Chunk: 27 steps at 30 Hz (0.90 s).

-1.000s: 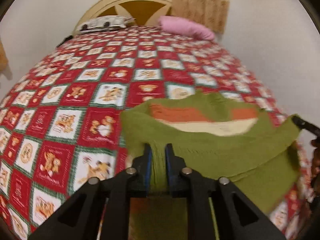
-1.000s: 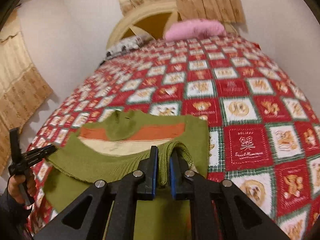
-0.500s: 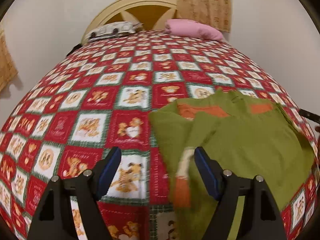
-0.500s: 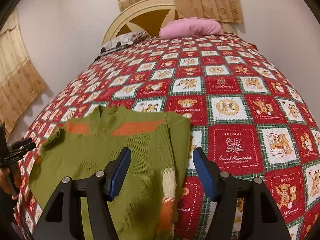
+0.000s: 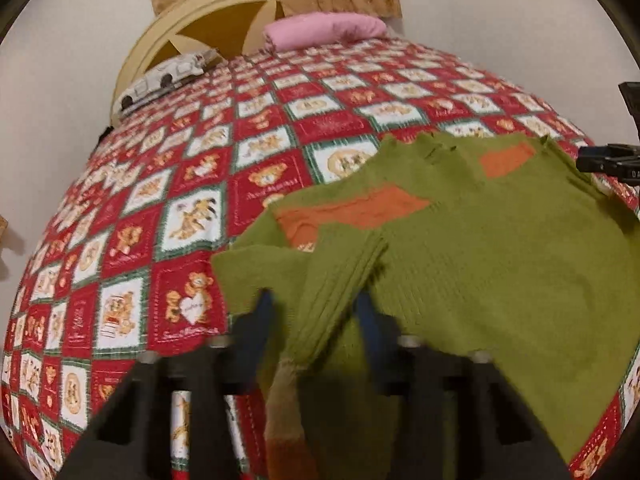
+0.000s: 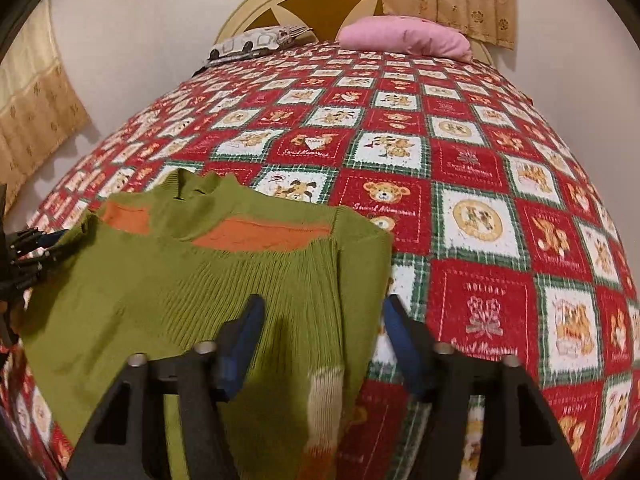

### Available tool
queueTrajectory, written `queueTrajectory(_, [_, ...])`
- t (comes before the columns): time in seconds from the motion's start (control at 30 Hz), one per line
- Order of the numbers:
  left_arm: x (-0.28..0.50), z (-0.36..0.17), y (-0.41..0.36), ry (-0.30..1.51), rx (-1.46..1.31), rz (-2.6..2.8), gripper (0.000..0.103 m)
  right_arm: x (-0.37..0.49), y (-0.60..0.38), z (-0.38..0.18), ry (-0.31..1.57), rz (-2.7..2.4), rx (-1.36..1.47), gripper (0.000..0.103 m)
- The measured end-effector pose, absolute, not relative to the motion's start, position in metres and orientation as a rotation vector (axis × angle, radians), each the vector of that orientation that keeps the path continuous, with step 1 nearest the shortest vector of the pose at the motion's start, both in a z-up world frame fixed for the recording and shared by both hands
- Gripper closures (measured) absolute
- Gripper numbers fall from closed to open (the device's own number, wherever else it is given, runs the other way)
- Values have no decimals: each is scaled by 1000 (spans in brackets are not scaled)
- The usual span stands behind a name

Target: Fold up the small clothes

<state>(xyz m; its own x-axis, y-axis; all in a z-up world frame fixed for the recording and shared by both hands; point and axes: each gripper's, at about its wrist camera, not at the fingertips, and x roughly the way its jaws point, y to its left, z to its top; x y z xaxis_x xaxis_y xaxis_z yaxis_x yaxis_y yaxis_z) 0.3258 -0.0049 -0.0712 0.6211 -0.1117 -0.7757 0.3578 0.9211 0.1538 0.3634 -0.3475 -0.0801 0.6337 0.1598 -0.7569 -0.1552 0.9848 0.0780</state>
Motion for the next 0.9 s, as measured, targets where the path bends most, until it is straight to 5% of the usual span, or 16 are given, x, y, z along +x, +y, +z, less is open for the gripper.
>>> queueTrajectory(0.07, [329,-73,-3,872,290,-271,87,367,-343,-83,883,198,-8,84])
queueTrajectory(0.17, [327,-73,-1,864,283,-283,91,368,-333,-91,916,195,-69,98])
queueTrajectory(0.53, [341,-23,27,736,136,-234,94,367,-343,-15,673,122,-31,99])
queueTrajectory(0.9, [392,-92,10,879,169,-154,95,413,-349,-101,877,30,-13,98])
